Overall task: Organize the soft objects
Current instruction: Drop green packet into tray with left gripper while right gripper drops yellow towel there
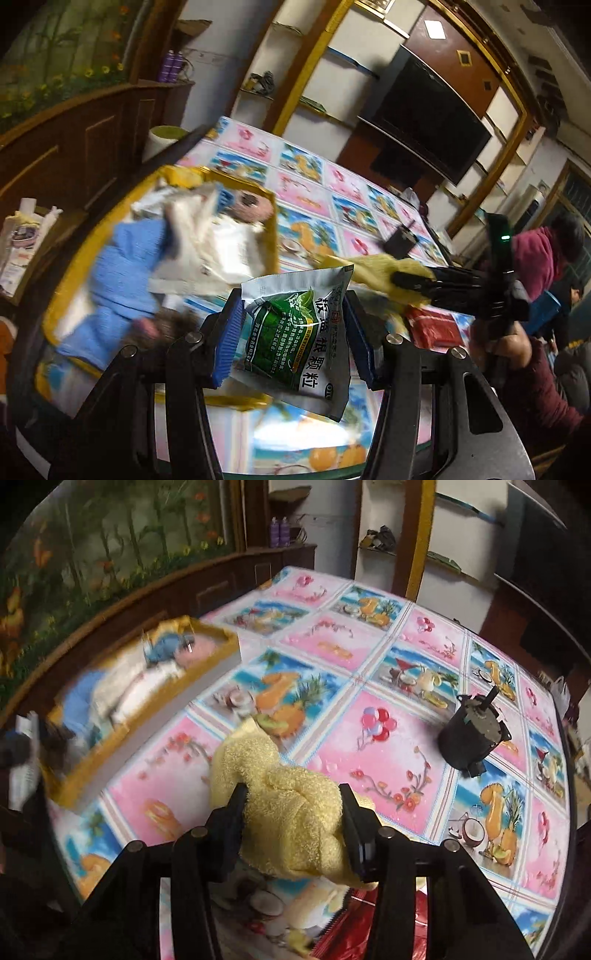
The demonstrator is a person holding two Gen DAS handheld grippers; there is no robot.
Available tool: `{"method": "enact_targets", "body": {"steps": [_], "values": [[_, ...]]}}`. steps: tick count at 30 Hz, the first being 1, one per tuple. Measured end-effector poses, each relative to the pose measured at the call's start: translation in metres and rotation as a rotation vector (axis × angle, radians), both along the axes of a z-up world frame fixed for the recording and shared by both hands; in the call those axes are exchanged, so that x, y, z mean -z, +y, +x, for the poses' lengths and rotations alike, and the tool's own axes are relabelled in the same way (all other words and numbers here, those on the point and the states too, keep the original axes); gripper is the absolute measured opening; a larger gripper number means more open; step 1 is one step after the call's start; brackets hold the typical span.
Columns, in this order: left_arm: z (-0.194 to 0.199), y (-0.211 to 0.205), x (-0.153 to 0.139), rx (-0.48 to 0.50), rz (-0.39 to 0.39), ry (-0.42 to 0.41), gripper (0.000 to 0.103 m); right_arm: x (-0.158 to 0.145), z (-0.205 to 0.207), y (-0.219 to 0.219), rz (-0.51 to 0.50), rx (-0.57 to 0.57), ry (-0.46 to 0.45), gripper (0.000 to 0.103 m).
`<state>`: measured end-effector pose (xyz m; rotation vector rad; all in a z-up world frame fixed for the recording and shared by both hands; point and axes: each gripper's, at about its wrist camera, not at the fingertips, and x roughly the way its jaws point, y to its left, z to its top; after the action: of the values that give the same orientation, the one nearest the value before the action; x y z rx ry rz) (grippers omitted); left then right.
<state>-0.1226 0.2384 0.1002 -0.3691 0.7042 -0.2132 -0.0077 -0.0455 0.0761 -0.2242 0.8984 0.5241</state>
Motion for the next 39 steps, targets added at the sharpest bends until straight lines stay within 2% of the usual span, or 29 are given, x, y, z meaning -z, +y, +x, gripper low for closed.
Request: {"method": "enact_targets", "body": {"steps": [7,9,11,12,14,17,21,23,26,29,32,36,39], "values": [[0.021,0.043,-0.001,-0.11,-0.001,0.009,0.052,-0.04,0.015,0.027,0.249,-0.015,0.091,0.047],[0.036,0.052,0.005,-0.156,0.009,0.037,0.053,-0.045,0.02,0.045,0.287,-0.028,0.117,0.047],[0.048,0.058,0.012,-0.189,0.044,0.082,0.061,-0.049,0.025,0.066,0.305,-0.04,0.12,0.048],[0.051,0.061,0.015,-0.209,0.053,0.104,0.062,-0.051,0.027,0.077,0.312,-0.043,0.118,0.047],[0.051,0.069,0.022,-0.23,0.01,0.13,0.063,-0.054,0.032,0.096,0.342,-0.051,0.132,0.048],[0.039,0.08,0.025,-0.231,-0.069,0.1,0.068,-0.052,0.044,0.119,0.443,-0.062,0.216,0.048],[0.024,0.086,0.026,-0.235,-0.094,0.077,0.069,-0.035,0.061,0.146,0.611,-0.082,0.386,0.048],[0.018,0.087,0.027,-0.236,-0.098,0.076,0.069,-0.018,0.067,0.159,0.663,-0.078,0.46,0.048],[0.01,0.084,0.027,-0.246,-0.071,0.074,0.069,0.003,0.072,0.172,0.594,-0.047,0.471,0.049],[0.006,0.078,0.023,-0.264,-0.019,0.06,0.069,0.011,0.07,0.181,0.41,0.006,0.325,0.053],[0.002,0.069,0.018,-0.304,0.046,0.049,0.069,0.01,0.059,0.195,0.233,-0.016,0.185,0.06],[-0.005,0.055,0.01,-0.38,0.17,0.012,0.069,-0.01,0.038,0.198,0.19,-0.097,0.092,0.064],[-0.01,0.047,0.007,-0.422,0.248,-0.002,0.078,-0.031,0.017,0.194,0.196,-0.147,-0.003,0.072]]}}
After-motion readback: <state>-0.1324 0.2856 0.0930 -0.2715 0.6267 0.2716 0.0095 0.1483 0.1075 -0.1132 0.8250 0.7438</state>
